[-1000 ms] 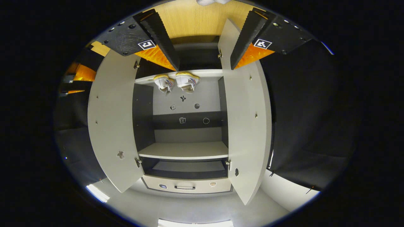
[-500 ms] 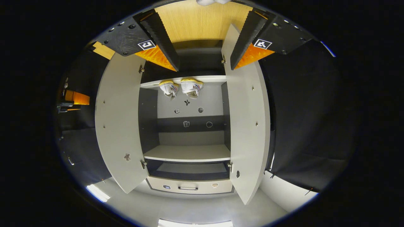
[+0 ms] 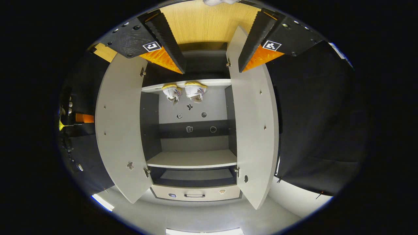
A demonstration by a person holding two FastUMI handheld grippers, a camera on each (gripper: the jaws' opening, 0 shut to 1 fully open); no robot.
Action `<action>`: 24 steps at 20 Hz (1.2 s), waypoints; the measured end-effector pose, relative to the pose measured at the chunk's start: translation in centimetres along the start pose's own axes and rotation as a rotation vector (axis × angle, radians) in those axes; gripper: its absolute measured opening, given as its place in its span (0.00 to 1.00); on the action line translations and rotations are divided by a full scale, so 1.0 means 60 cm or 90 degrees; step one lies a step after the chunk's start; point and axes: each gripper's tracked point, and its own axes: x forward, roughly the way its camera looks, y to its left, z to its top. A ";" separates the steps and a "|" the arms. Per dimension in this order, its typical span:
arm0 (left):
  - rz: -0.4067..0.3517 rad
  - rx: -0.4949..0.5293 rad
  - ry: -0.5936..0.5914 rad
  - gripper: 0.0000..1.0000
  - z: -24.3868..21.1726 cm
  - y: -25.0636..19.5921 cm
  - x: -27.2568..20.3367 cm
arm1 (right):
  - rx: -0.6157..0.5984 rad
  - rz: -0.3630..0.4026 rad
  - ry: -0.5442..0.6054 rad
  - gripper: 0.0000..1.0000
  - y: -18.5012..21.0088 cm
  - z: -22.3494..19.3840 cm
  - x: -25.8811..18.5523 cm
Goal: Grab one shoe with the right hand and put it into the shoe cabinet, grab the other shoe with the left hand and put it into the shoe cabinet; then close the right door with the right hand and the left door with the left hand.
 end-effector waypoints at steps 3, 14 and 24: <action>-0.004 -0.004 -0.001 0.96 0.000 -0.010 0.002 | -0.019 0.021 -0.009 0.97 0.023 0.006 0.015; -0.015 -0.004 -0.001 0.96 0.006 -0.006 0.008 | -0.007 0.110 0.006 0.89 0.135 0.004 -0.004; 0.018 -0.017 0.012 0.97 -0.011 0.058 -0.014 | -0.006 0.253 0.022 0.90 0.323 0.000 0.000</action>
